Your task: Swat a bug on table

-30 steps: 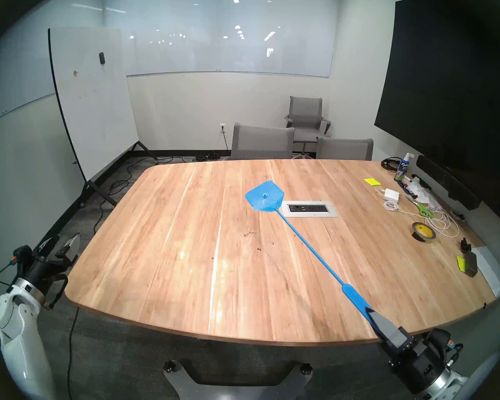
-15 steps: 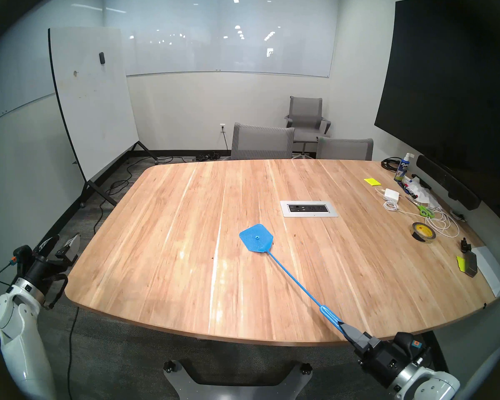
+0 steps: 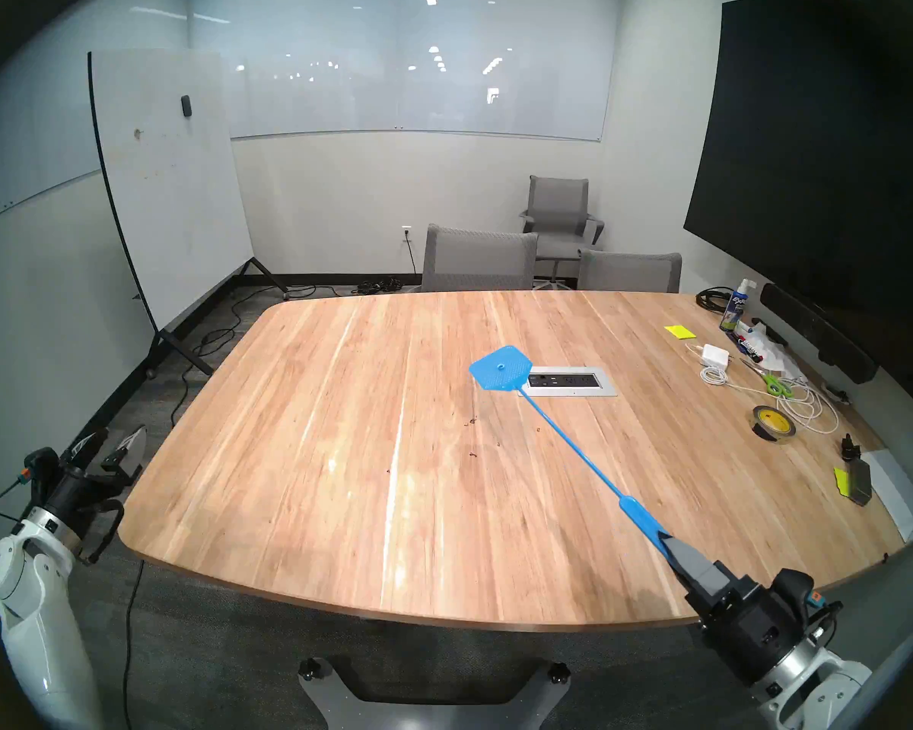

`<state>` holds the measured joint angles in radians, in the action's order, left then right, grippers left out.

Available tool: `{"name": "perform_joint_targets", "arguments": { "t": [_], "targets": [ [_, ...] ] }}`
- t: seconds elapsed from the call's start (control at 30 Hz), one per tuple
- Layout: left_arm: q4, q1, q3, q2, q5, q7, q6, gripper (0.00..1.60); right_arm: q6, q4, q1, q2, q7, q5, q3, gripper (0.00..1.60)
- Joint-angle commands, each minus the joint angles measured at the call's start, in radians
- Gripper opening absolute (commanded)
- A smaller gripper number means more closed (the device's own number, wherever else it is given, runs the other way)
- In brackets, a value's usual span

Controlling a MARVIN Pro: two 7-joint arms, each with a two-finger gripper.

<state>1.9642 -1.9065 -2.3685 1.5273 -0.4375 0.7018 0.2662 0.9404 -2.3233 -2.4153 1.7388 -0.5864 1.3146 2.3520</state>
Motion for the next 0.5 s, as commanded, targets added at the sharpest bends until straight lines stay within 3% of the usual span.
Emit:
{"name": "perform_joint_targets", "arguments": {
  "t": [0.0,0.17,0.33,0.4,0.47],
  "targets": [
    [0.02,-0.001,-0.001,0.001,-0.002,0.0,0.003,1.6,0.0,-0.071,-0.064,0.043,-0.104,0.051,0.047,0.0],
    [0.021,0.0,-0.002,0.002,0.0,0.001,0.005,1.6,-0.016,-0.069,-0.068,0.058,-0.121,0.013,0.027,0.0],
    [0.019,0.001,-0.002,0.002,0.001,0.002,0.004,1.6,0.016,-0.016,-0.048,0.029,-0.009,-0.061,-0.053,0.0],
    [0.014,0.004,-0.002,0.001,0.002,0.004,0.002,1.6,0.019,0.077,-0.072,0.018,0.047,-0.162,-0.127,0.0],
    [0.011,0.005,-0.002,0.001,0.002,0.005,0.002,1.6,0.019,0.113,-0.1,0.042,0.091,-0.199,-0.15,0.0]
  ]
}}
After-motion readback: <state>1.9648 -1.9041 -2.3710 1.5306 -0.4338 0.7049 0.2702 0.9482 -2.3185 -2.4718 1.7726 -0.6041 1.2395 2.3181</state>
